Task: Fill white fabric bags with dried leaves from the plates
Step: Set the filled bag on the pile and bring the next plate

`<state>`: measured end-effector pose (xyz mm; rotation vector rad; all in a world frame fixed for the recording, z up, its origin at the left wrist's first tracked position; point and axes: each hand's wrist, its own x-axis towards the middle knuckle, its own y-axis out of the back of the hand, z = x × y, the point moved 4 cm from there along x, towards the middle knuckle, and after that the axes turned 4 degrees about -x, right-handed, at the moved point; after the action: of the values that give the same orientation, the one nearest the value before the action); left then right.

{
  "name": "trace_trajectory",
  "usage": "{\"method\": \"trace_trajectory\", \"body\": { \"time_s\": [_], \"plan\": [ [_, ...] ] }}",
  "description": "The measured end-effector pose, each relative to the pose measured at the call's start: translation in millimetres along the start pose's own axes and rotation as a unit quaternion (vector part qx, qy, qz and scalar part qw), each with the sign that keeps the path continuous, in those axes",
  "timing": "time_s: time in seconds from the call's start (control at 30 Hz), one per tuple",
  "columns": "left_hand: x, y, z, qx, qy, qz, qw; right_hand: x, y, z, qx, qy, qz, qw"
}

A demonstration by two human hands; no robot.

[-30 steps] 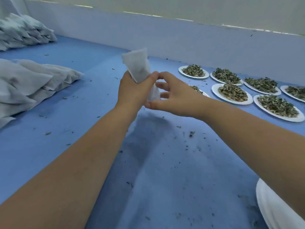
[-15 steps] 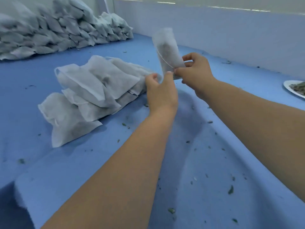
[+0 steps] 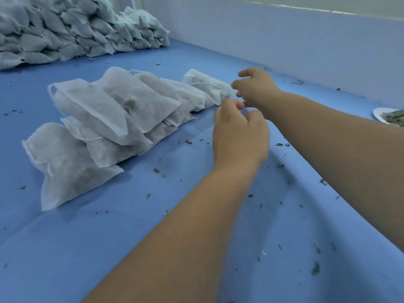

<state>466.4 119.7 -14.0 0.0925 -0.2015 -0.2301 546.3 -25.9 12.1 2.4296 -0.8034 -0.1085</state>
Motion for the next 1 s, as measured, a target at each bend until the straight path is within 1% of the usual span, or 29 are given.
{"method": "trace_trajectory", "body": {
  "time_s": [0.07, 0.17, 0.23, 0.3, 0.33, 0.4, 0.47, 0.53, 0.6, 0.7, 0.77, 0.83, 0.93, 1.0],
  "plan": [
    [-4, -6, 1, 0.036, -0.018, -0.030, 0.999, -22, 24, 11, -0.019, 0.016, 0.003, 1.000],
    [-21, -24, 7, 0.090, -0.045, -0.103, 0.990, -69, 72, 35, -0.077, 0.044, 0.017, 0.996],
    [-41, -40, 16, 0.115, -0.081, -0.151, 0.978, -106, 109, 52, -0.119, 0.063, 0.052, 0.990],
    [-65, -54, 23, 0.110, -0.116, -0.183, 0.970, -144, 149, 68, -0.181, 0.082, 0.095, 0.975],
    [-76, -61, 27, 0.100, -0.121, -0.199, 0.967, -161, 170, 77, -0.212, 0.082, 0.111, 0.967],
    [-93, -78, 33, 0.089, -0.104, -0.235, 0.962, -188, 209, 96, -0.258, 0.058, 0.123, 0.957],
    [-104, -100, 38, 0.114, -0.087, -0.260, 0.955, -207, 243, 116, -0.299, 0.027, 0.128, 0.945],
    [-112, -127, 43, 0.132, -0.071, -0.271, 0.951, -220, 273, 135, -0.322, -0.014, 0.139, 0.936],
    [-115, -153, 46, 0.140, -0.038, -0.274, 0.951, -229, 293, 153, -0.323, -0.062, 0.130, 0.935],
    [-113, -185, 43, 0.159, 0.007, -0.254, 0.954, -238, 310, 173, -0.335, -0.107, 0.116, 0.929],
    [-111, -198, 42, 0.175, 0.007, -0.240, 0.955, -241, 316, 181, -0.347, -0.115, 0.113, 0.924],
    [-111, -207, 41, 0.193, -0.002, -0.245, 0.950, -242, 318, 187, -0.347, -0.131, 0.096, 0.924],
    [-108, -214, 40, 0.206, -0.006, -0.243, 0.948, -239, 315, 190, -0.325, -0.151, 0.072, 0.931],
    [-107, -217, 40, 0.206, -0.008, -0.233, 0.950, -238, 312, 189, -0.296, -0.153, 0.078, 0.940]
  ]
}}
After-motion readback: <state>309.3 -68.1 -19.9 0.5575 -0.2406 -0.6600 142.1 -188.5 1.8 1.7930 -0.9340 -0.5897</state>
